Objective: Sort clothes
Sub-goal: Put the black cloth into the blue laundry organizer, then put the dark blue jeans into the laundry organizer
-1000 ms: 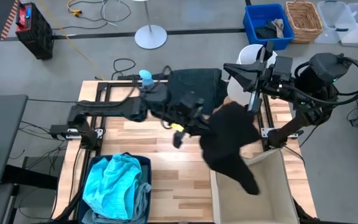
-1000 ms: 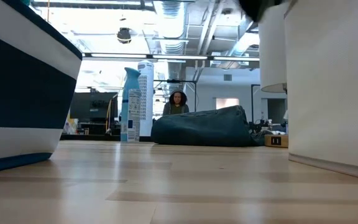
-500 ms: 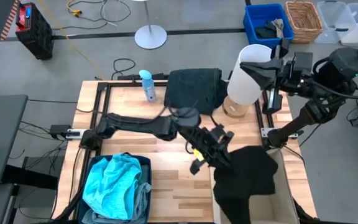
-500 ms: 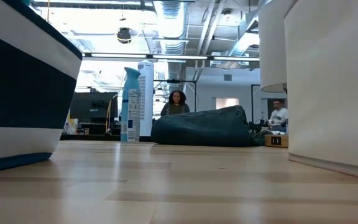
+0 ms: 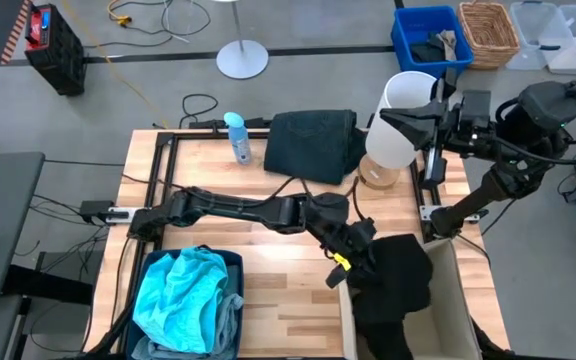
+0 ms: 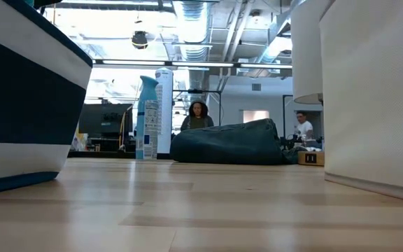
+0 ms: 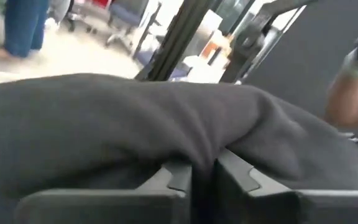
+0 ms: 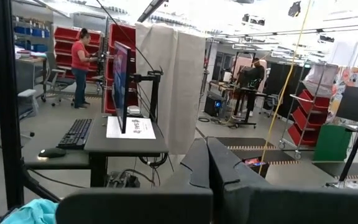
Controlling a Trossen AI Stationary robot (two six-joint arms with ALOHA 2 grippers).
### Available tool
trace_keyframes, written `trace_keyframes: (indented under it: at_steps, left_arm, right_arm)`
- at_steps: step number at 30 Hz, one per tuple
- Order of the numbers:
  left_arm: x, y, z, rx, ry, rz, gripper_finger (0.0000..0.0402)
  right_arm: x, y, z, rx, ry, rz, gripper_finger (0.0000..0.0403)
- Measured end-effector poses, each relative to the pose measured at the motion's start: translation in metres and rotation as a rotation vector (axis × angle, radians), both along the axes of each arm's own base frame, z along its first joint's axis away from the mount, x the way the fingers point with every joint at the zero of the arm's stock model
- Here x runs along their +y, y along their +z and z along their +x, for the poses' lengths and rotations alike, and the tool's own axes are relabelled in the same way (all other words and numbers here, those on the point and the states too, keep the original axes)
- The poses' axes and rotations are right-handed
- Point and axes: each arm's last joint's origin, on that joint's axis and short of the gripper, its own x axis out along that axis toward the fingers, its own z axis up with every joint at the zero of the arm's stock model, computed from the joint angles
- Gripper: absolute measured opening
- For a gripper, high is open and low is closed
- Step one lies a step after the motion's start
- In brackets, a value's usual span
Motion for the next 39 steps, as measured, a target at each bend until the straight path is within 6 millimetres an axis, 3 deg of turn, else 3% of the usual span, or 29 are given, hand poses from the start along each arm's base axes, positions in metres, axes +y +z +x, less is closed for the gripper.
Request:
trace_keyframes:
  at_steps: [10,13,19,24,28,31,39]
  left_arm:
    - [0.005,-0.001,-0.003,0.073,0.003,0.033,0.0196]
    - [0.016,0.010,-0.009,0.062,0.019,0.043,0.0230]
    - [0.051,0.055,-0.042,-0.016,0.267,0.228,0.0223]
    - [0.091,0.073,-0.079,0.127,0.514,0.447,0.0190]
    - [0.139,0.063,-0.095,0.353,0.699,0.511,0.0176]
    - [0.174,0.045,-0.096,0.507,0.841,0.520,0.0179]
    - [0.240,-0.002,-0.081,0.701,1.022,0.340,0.0250]
  right_arm:
    - [-0.002,-0.003,0.001,0.020,-0.008,0.030,0.0000]
    - [-0.002,-0.004,0.001,0.024,-0.008,0.042,0.0000]
    - [-0.002,-0.006,0.001,0.039,-0.005,0.062,0.0000]
    - [-0.002,-0.008,0.002,0.057,-0.004,0.077,0.0000]
    - [-0.002,-0.008,0.002,0.055,-0.004,0.078,0.0000]
    - [-0.002,-0.008,0.002,0.053,-0.004,0.079,0.0000]
    - [0.000,-0.010,0.007,0.064,-0.004,0.078,0.0000]
